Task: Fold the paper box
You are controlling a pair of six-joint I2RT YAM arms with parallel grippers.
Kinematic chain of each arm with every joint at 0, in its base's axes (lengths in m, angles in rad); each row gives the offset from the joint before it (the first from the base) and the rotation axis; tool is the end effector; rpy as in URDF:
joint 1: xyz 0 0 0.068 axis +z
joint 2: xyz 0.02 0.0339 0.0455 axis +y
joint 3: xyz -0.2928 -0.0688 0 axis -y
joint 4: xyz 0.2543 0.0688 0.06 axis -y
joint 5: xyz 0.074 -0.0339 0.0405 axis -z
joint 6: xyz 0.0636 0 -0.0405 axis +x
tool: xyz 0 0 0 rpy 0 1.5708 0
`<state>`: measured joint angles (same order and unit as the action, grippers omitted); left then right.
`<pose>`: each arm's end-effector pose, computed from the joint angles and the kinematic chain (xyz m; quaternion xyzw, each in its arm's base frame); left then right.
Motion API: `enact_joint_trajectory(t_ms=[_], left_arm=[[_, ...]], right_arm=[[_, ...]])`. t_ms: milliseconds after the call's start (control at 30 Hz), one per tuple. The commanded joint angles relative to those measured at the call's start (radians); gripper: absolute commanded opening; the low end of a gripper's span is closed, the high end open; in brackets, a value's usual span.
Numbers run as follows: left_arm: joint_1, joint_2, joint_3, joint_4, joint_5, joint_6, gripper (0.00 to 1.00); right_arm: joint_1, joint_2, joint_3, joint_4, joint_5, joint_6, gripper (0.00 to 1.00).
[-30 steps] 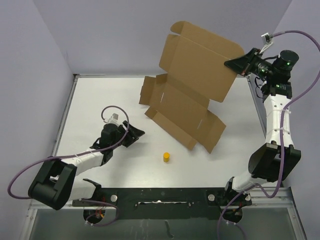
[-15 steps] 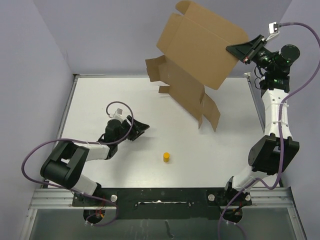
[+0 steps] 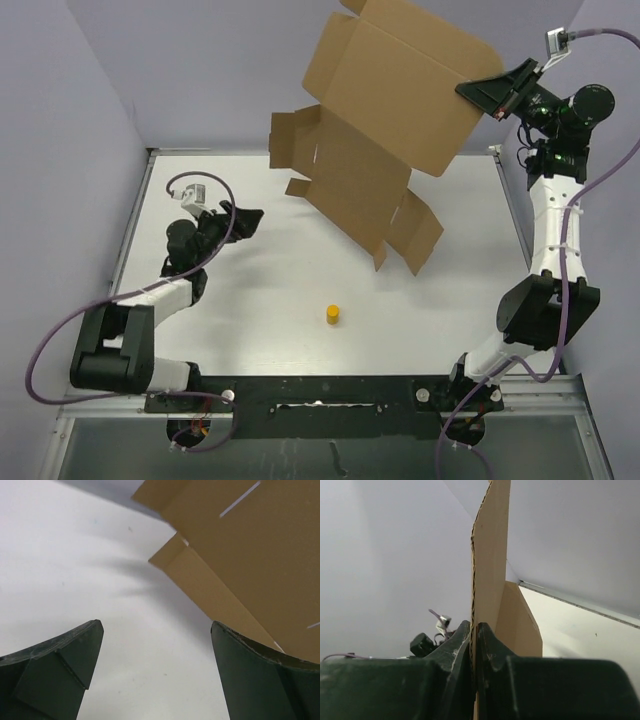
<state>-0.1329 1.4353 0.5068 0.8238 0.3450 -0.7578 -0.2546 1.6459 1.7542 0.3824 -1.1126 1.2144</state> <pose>0.3083 -0.0629 0.2219 -0.1157 0.7320 -0.3991 0.5400 0.3805 -0.0401 0.5407 -0.0435 0.6276 0.5771 0.5207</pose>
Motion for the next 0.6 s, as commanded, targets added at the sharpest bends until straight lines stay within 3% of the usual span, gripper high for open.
enact_joint_trajectory(t_ms=[0,167,367,567], left_arm=[[0.009,-0.173,0.109,0.021,-0.017,0.435,0.97],[0.04,-0.082,0.319,-0.14,0.189,0.626,0.98],[0.065,0.067,0.495,-0.173,0.316,0.614,0.96],[0.045,0.187,0.63,-0.225,0.378,0.586,0.82]], right_arm=[[0.004,-0.053,0.088,0.038,-0.055,-0.062,0.0],[0.012,-0.06,0.092,0.052,-0.081,-0.074,0.0],[0.016,-0.072,0.09,0.055,-0.11,-0.074,0.0],[0.018,-0.069,0.088,0.062,-0.115,-0.069,0.0]])
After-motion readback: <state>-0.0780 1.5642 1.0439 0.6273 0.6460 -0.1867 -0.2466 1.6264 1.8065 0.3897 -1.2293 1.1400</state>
